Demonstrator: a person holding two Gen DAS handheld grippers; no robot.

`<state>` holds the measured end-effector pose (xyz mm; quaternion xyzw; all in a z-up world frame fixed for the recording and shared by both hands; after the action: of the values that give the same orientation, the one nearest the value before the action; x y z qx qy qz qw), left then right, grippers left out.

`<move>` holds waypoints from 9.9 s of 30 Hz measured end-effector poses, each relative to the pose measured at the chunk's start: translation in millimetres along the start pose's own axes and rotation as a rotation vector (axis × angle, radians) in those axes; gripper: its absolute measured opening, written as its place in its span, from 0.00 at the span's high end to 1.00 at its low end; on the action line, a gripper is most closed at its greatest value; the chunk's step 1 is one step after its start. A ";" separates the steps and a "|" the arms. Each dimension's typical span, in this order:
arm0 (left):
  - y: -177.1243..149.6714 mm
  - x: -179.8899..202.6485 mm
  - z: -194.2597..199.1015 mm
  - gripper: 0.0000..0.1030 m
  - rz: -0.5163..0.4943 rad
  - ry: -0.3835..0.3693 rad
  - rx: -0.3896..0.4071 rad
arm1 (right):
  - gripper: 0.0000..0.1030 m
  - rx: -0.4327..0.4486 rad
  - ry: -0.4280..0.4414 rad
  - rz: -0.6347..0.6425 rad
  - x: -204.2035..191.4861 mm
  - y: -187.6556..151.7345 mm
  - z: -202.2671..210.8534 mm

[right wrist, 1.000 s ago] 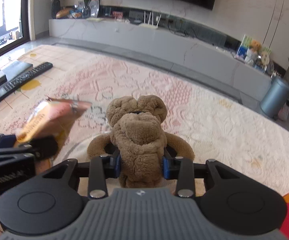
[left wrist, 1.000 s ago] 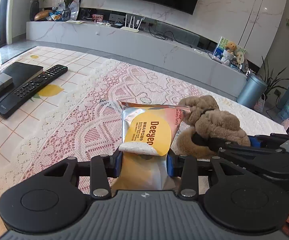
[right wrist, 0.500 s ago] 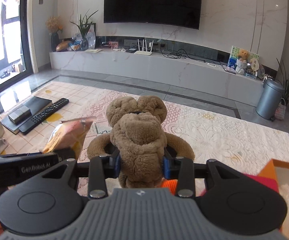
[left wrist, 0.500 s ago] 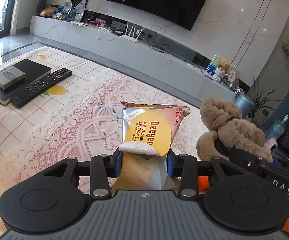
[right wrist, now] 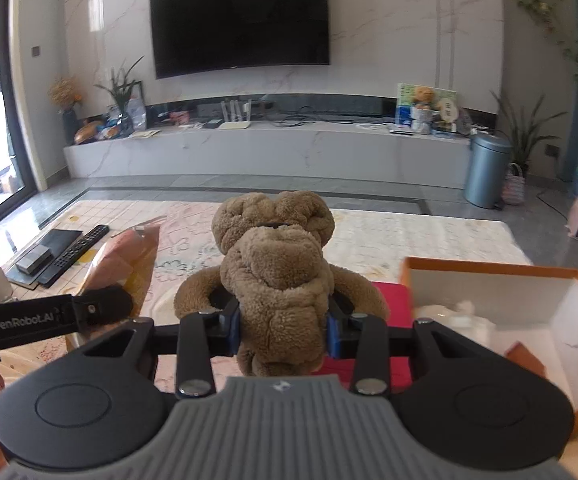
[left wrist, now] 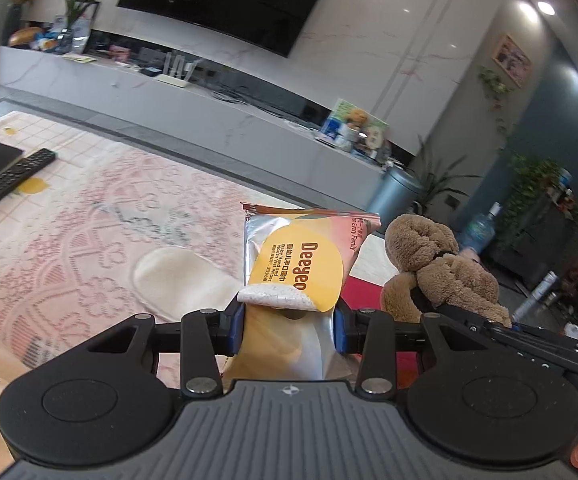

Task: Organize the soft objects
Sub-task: 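Carry the snack packet and plush bear over the orange box with both grippers, then open both grippers to drop the packet and bear in the box, then withdraw both tools from the box back over the bed, then grasp the white terry mitt with the left gripper while the right gripper grasps the orange crocheted fruit, then lift and carry the mitt and crocheted fruit over the orange box with both grippers, then lower both items into the box and open both grippers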

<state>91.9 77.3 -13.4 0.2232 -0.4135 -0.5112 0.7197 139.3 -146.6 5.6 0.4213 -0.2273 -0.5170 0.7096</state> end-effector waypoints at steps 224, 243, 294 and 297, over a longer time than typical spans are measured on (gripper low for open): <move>7.8 -36.8 0.2 0.92 -0.250 -0.127 -0.034 | 0.61 -0.315 0.193 0.230 -51.6 2.1 -55.5; -2.1 92.8 14.2 0.92 -0.368 -0.361 -0.003 | 0.61 -0.149 -0.072 0.072 82.8 -6.2 66.8; -95.7 247.3 -202.2 0.91 -0.558 -0.336 -0.462 | 0.61 -0.440 -0.280 0.046 303.5 -67.9 -47.6; -90.4 251.0 -200.7 0.86 -0.555 -0.341 -0.466 | 0.61 -0.448 -0.290 0.067 300.5 -66.7 -48.2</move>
<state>241.3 -208.2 -100.6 0.0690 -0.3238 -0.7959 0.5068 248.5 -414.4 -110.1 0.1675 -0.2204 -0.5857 0.7618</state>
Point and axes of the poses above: each gripper's, at about its wrist camera, not at the fingertips, and z roughly against the way its jaws point, x to its right, y to its top, the point moved 1 cm from there along -z, roughly the way its jaws point, and after that the axes turned 5 degrees about y, right-handed, at the moved point
